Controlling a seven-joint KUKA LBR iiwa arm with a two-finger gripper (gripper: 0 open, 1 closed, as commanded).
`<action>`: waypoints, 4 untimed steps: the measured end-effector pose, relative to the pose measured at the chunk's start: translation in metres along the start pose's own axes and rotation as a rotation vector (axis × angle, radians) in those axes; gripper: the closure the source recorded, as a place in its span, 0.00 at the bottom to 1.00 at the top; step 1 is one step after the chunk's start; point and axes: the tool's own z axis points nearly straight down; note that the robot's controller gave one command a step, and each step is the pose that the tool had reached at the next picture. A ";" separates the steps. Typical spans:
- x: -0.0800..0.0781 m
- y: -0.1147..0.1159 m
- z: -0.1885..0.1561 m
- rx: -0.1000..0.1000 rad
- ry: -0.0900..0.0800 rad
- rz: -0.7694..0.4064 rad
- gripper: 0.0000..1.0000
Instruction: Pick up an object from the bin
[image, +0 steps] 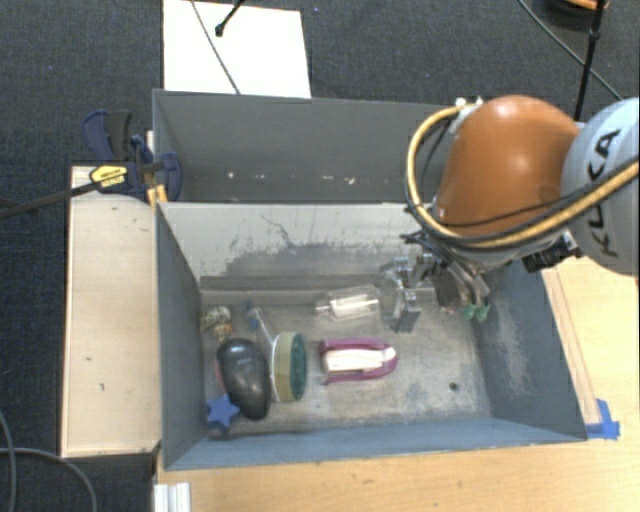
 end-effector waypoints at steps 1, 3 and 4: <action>0.007 0.006 0.065 0.002 0.014 0.169 1.00; 0.027 0.023 0.125 0.004 0.014 0.421 1.00; 0.000 0.041 0.080 0.004 0.008 0.951 1.00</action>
Offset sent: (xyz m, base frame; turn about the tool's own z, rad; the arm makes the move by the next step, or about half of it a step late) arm -0.0057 0.0053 -0.0636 0.1698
